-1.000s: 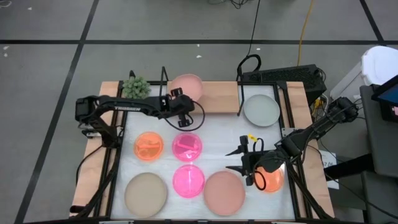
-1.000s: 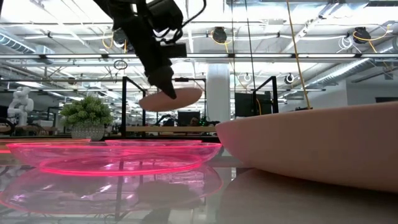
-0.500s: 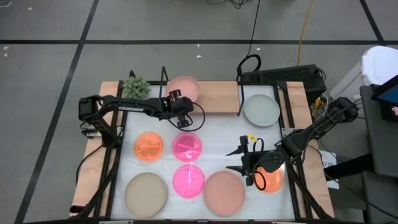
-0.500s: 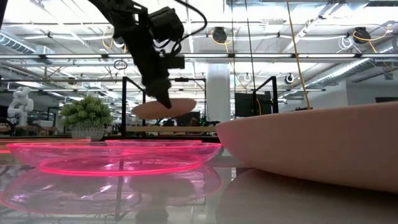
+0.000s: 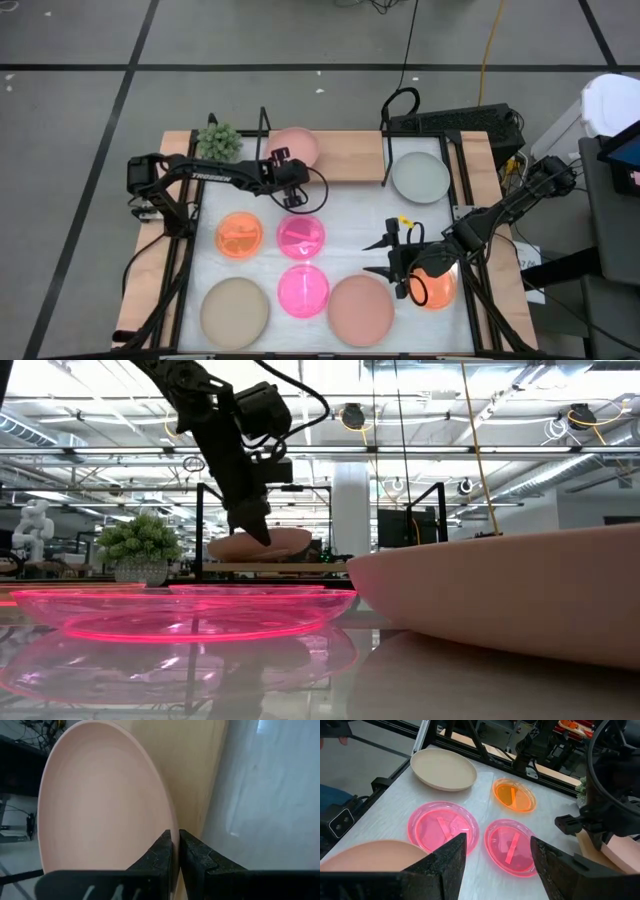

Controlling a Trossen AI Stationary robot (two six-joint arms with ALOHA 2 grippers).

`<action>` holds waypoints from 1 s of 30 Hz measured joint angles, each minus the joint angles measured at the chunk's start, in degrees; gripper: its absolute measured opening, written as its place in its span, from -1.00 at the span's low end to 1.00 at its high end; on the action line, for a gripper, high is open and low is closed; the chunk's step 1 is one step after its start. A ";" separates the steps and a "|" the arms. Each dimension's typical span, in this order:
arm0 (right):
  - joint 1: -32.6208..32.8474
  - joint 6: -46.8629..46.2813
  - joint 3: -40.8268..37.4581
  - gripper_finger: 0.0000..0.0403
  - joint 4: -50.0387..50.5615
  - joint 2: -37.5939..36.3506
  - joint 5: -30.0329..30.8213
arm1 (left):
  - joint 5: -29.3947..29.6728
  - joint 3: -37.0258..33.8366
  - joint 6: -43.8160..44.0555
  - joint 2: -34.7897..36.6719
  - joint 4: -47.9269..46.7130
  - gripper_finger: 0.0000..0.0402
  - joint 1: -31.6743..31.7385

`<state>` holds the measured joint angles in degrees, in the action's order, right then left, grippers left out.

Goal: Place and stack plates onto a shelf
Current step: Put the top light orange plate on the shelf

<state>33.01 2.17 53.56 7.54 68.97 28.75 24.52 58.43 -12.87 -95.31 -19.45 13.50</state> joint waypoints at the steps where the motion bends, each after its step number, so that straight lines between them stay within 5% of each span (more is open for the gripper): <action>1: 0.00 0.00 0.00 0.00 0.01 0.00 0.00 | -0.41 -0.43 -0.05 0.00 0.99 -0.85 0.00; 24: 0.01 0.00 0.00 0.00 0.00 0.00 -0.04 | -4.54 -1.03 2.13 0.00 3.46 -0.84 1.13; 30: 0.02 0.00 0.00 0.00 0.00 0.00 -0.04 | -5.19 -1.03 4.51 0.00 3.47 -0.67 1.11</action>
<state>33.04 2.17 53.56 7.54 68.97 28.71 19.33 57.41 -8.36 -95.31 -15.98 14.61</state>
